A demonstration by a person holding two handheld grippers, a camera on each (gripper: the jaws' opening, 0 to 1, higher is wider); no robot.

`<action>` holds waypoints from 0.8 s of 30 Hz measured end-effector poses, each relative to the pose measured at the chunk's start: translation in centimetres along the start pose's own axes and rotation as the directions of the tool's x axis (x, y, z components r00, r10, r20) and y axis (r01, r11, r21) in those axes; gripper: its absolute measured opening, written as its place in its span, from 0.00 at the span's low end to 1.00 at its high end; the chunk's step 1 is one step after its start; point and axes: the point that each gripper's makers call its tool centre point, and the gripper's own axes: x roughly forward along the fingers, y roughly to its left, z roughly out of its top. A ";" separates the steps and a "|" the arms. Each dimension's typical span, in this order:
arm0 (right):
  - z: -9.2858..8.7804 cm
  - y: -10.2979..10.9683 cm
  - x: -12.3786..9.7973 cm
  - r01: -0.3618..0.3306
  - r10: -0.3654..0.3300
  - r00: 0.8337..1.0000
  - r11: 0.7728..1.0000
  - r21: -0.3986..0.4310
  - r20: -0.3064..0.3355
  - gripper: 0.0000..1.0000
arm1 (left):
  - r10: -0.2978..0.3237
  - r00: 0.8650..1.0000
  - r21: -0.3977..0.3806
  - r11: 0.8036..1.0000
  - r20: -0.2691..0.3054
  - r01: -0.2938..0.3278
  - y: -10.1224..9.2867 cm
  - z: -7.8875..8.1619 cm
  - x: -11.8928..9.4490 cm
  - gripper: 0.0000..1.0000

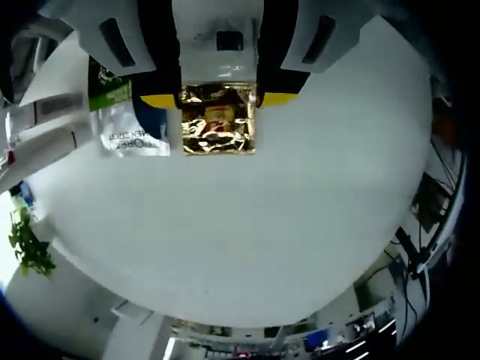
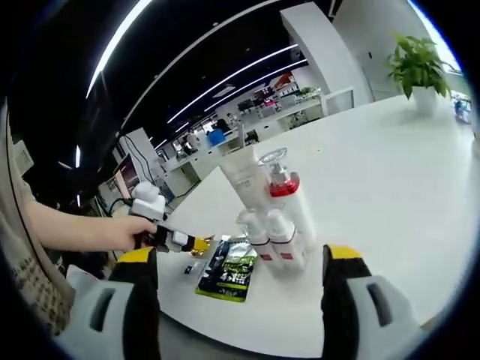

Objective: Arrange the skincare products in the storage area until every visible bottle or jar stands upright without overlapping.

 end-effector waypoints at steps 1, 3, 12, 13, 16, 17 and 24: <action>0.0 0.0 0.0 0.001 -0.001 1.000 1.000 0.001 0.001 0.91 | 0.000 1.000 0.000 1.000 -0.001 0.000 0.0 -0.1 0.0 0.37; 0.0 -0.1 0.0 0.004 -0.004 1.000 1.000 0.003 0.000 0.91 | -0.001 1.000 0.000 1.000 -0.006 0.001 -0.2 -0.2 0.1 0.37; -0.1 -0.2 0.0 0.009 -0.009 1.000 1.000 0.005 -0.003 0.91 | -0.007 1.000 0.010 1.000 0.001 0.007 -0.4 0.2 0.3 0.38; -0.1 -0.2 0.0 0.009 -0.009 1.000 1.000 0.004 -0.002 0.91 | -0.009 1.000 0.011 1.000 0.002 0.009 -0.5 0.3 0.3 0.38; -0.1 -0.2 0.1 0.010 -0.010 1.000 1.000 0.005 -0.004 0.91 | -0.012 1.000 0.016 1.000 0.001 0.012 -0.5 0.2 0.3 0.39; -0.1 -0.2 0.1 0.010 -0.010 1.000 1.000 0.004 -0.004 0.91 | -0.013 1.000 0.017 1.000 0.001 0.013 -0.5 0.2 0.3 0.39; -0.1 -0.1 0.1 0.009 -0.009 1.000 1.000 0.000 -0.008 0.91 | -0.013 1.000 0.015 1.000 -0.005 0.013 -0.5 0.1 0.2 0.43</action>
